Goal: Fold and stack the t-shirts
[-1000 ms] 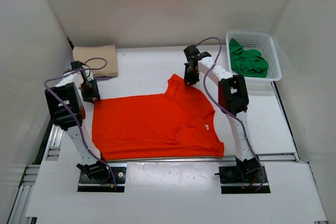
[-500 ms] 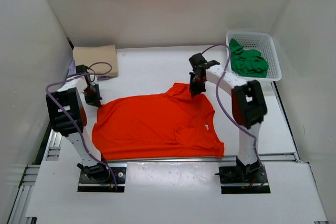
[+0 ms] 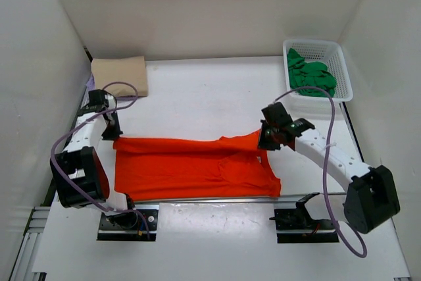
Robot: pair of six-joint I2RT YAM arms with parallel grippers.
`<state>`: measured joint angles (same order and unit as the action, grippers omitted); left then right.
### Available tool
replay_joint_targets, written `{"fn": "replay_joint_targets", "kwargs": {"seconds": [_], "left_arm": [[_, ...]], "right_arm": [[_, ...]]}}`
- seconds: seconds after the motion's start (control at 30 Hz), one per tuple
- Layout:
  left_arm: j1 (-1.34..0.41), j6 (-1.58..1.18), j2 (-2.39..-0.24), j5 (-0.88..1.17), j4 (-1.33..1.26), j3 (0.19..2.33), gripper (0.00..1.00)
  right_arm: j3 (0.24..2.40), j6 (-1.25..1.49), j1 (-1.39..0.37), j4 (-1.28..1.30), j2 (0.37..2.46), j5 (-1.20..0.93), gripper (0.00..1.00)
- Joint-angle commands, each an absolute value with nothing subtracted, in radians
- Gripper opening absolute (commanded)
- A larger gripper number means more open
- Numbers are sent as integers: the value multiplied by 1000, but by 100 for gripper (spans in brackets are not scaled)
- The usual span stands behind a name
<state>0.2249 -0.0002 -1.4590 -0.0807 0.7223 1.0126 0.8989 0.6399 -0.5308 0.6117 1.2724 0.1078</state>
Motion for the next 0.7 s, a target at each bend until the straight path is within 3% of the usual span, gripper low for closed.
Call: {"fn": "replay_joint_targets", "kwargs": {"seconds": [0.0,0.4,0.67], "left_arm": [[225,0,-1431,-147,715,962,10],[225,0,-1471,-157,706,907,10],[207,0,-1563,-137,706,1121,10]], "right_arm": [[830,706,-544,607,1194,153,0],[741,798,-627,554,1256,138,0],[1047,697,-539,589,1462,160,0]]}}
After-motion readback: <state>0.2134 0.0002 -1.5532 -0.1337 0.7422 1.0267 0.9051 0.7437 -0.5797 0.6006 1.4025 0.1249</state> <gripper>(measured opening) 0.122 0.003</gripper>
